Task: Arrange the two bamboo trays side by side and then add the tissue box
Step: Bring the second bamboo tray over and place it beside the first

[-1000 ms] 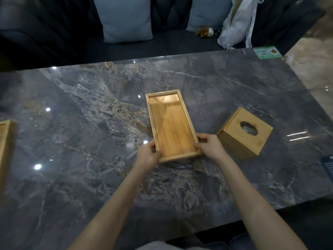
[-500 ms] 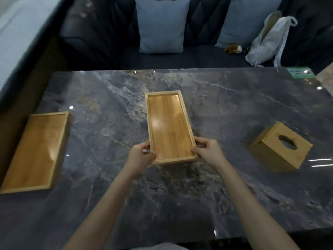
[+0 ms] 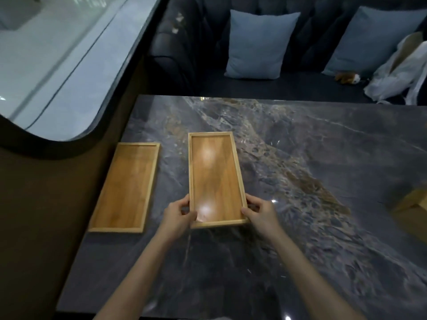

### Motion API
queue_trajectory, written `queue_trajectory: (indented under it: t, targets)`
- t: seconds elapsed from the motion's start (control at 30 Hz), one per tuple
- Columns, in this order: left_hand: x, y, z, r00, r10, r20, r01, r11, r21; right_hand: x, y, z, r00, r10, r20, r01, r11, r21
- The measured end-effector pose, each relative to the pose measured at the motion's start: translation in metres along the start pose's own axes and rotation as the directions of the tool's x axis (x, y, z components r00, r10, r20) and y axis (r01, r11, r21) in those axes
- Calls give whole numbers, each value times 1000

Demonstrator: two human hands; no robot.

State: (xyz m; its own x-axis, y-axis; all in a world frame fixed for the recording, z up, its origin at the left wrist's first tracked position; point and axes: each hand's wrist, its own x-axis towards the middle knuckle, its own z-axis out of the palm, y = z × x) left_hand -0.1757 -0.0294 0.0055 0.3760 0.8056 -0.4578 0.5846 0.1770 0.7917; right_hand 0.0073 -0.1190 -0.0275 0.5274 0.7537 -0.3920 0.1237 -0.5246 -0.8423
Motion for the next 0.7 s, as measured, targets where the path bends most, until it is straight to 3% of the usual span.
queue_trajectory:
  t: [0.4, 0.7]
  targets:
    - [15, -45, -56, 988, -122, 90, 126, 991, -37, -2, -13, 76, 999, 33, 20, -33, 999, -30]
    - [30, -66, -68, 988, -118, 103, 116, 993, 24, 0, -10, 97, 998, 62, 19, -63, 997, 38]
